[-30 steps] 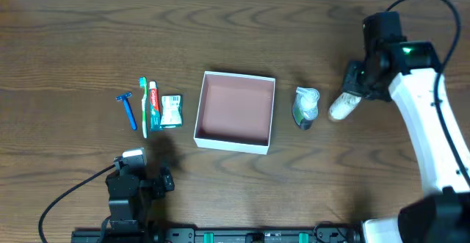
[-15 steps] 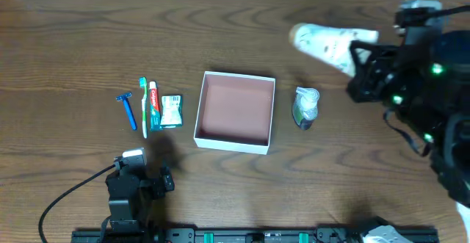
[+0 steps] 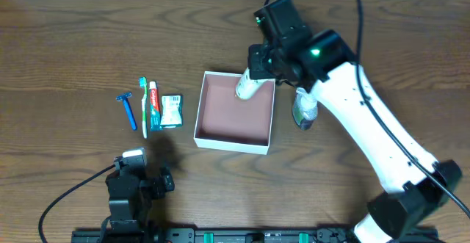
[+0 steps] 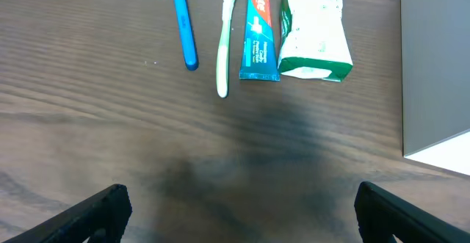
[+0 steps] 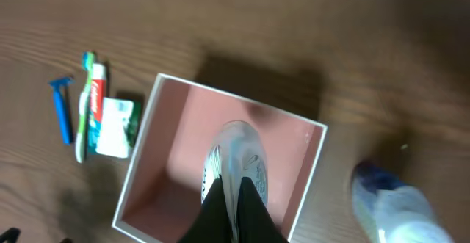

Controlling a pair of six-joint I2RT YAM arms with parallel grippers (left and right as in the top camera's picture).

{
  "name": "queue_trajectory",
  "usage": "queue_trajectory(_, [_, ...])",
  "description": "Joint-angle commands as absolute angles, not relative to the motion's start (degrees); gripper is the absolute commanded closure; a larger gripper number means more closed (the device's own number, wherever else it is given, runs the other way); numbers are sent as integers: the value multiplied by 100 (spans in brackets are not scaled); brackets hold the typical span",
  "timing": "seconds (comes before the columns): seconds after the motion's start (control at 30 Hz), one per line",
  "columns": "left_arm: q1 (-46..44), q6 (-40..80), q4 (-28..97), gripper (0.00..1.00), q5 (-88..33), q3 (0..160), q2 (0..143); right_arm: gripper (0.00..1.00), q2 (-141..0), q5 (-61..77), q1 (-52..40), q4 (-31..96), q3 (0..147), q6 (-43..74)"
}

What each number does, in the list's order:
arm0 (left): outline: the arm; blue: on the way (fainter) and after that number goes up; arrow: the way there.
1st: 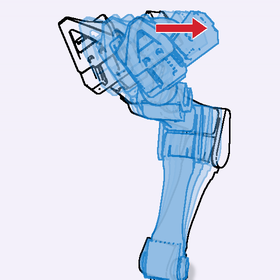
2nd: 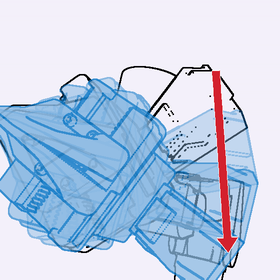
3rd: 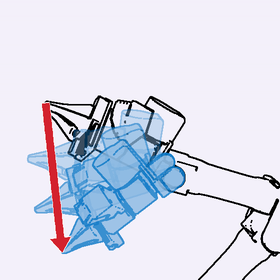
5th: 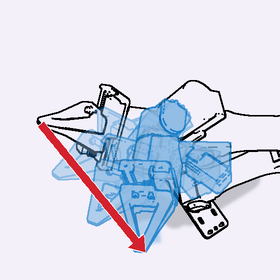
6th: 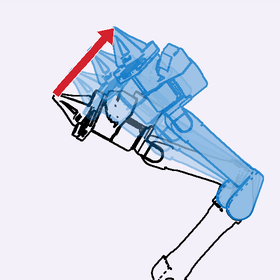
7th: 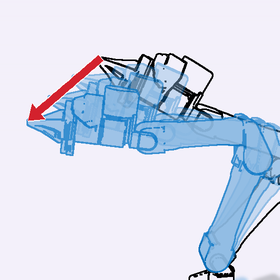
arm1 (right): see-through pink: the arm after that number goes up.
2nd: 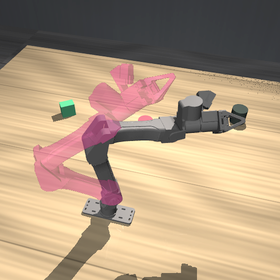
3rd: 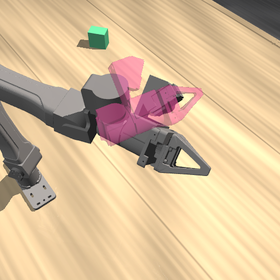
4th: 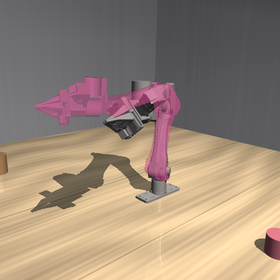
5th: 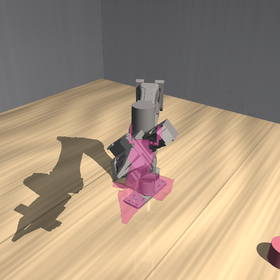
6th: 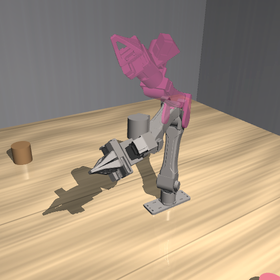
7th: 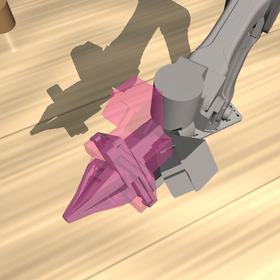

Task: Pack container
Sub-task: 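Carry the lotion tube into the box and release it upright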

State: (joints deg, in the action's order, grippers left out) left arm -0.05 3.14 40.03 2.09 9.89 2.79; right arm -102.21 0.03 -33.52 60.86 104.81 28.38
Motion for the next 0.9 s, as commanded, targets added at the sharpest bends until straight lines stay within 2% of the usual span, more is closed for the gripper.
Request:
queue_trajectory(0.0, [25, 322, 4016, 2, 211, 910, 242, 99, -10285, -16, -3365, 6045, 10586, 3017])
queue_trajectory(0.27, [25, 322, 4016, 2, 211, 910, 242, 99, -10676, -668, -3334, 6298, 10586, 2987])
queue_trajectory(0.37, [25, 322, 4016, 2, 211, 910, 242, 96, -10698, -1028, -3345, 6407, 10586, 2971])
queue_trajectory(0.5, [25, 322, 4016, 2, 211, 910, 242, 86, -10698, -1087, -3339, 6344, 10586, 2954])
queue_trajectory(0.57, [25, 322, 4016, 2, 211, 910, 242, 78, -10698, -1046, -3339, 6342, 10584, 2954])
queue_trajectory(0.67, [25, 322, 4016, 2, 211, 910, 242, 60, -10698, -1009, -3341, 6342, 10584, 2952])
queue_trajectory(0.87, [25, 322, 4016, 2, 211, 910, 242, 54, -10547, -1007, -3339, 6123, 10645, 2718])
